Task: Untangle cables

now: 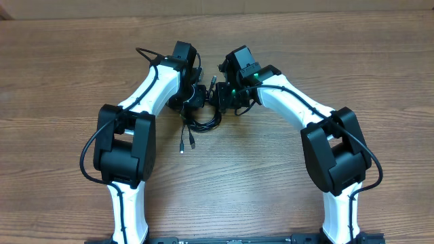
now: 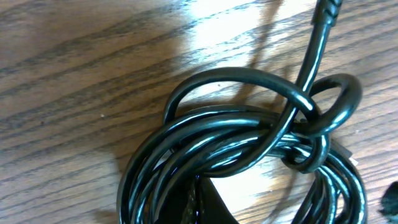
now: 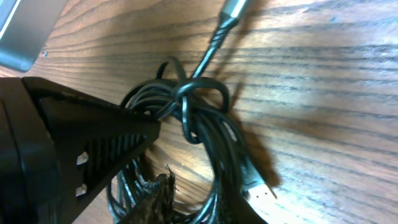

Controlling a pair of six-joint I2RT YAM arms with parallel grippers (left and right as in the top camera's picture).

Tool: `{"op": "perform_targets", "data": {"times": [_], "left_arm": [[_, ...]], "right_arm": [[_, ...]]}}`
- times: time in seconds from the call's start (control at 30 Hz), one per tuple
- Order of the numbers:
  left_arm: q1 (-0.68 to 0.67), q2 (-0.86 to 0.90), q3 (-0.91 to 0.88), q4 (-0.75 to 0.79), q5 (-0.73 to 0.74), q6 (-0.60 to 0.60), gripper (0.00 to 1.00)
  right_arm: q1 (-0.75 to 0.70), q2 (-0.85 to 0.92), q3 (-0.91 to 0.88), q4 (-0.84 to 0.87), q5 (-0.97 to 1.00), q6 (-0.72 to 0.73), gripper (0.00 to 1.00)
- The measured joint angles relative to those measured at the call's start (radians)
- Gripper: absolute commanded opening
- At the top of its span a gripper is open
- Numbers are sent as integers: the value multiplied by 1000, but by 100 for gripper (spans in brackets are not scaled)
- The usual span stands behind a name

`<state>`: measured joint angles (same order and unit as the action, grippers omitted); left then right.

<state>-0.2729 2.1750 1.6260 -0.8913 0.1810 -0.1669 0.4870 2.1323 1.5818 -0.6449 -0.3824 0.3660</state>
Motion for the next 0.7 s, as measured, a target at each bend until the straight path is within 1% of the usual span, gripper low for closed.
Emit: {"op": "perform_targets", "data": {"times": [0.23,0.47,0.57,0.6,0.7], "left_arm": [[0,0,0,-2,-14,6,4],[0,0,0,-4,-15,13,4],[0,0,5,-39,-13,19,4],[0,0,8,-49,-10,20,4],[0,-6,23,-74,-10,20,4]], "right_arm": [[0,0,0,52,32,0,27],[0,0,0,57,48,1,28],[0,0,0,57,57,0,30],[0,0,0,57,58,1,32],[0,0,0,57,62,0,33]]}}
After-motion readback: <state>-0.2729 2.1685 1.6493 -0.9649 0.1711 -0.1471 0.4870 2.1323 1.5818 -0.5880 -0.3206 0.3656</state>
